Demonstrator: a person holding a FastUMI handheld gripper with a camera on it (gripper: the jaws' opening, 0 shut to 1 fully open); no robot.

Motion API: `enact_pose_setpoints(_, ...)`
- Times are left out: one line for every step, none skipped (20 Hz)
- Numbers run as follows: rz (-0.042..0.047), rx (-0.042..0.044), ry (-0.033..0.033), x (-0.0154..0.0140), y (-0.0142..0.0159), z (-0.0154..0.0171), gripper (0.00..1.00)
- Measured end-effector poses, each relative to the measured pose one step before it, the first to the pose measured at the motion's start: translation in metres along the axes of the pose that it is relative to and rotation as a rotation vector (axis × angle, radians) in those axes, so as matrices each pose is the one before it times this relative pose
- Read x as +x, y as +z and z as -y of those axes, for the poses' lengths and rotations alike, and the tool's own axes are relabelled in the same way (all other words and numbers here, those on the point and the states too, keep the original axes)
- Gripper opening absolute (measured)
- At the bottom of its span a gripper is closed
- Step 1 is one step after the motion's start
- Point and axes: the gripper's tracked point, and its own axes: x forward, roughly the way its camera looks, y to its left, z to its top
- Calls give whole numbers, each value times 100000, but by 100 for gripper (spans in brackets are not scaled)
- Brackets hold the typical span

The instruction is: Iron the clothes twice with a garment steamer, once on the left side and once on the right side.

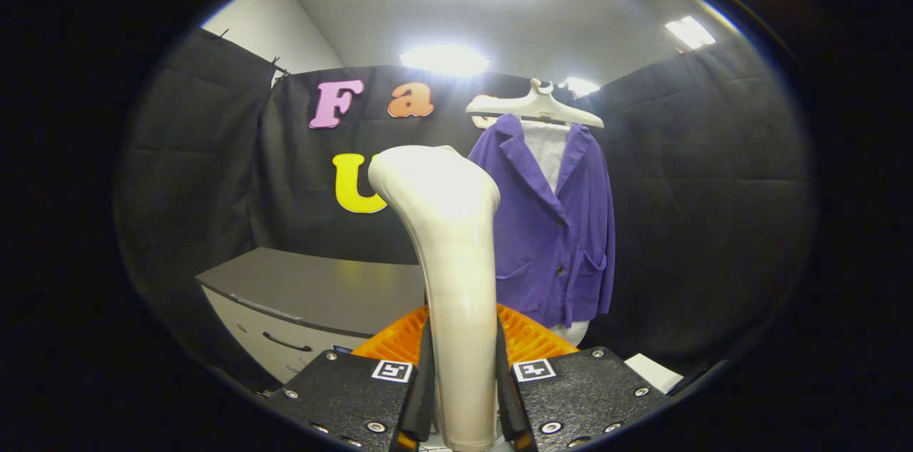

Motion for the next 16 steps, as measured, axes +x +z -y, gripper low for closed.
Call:
enact_pose_setpoints(1118,475,-1667,810,688,561,37)
enact_pose_setpoints(1110,676,-1502,780,682,505,37)
enact_pose_setpoints(845,606,-1505,905,644,403,37)
enact_pose_setpoints(1092,450,-1686,1098,690,491,37)
enact_pose_setpoints(851,303,-1708,922,657,391,37)
enact_pose_setpoints(1448,176,-1722,1128,764,290,37)
enact_pose_setpoints(1336,-129,-1499,1077,657,244,37)
enact_pose_setpoints(1037,108,-1600,1091,636,233,37)
enact_pose_setpoints(1026,-119,-1322,1016,509,168,37)
enact_pose_setpoints(869,-287,-1227,994,485,136,37)
enact_pose_setpoints(1110,-195,-1642,964,567,231,37)
enact_pose_setpoints(1431,-192,-1688,936,581,264,37)
enact_pose_setpoints(1040,373,-1541,999,493,180,37)
enact_pose_setpoints(889,338,-1328,1017,503,92,37)
enact_pose_setpoints(1009,-136,-1178,1071,388,107,37)
enact_pose_setpoints(360,-394,-1191,929,286,103,37)
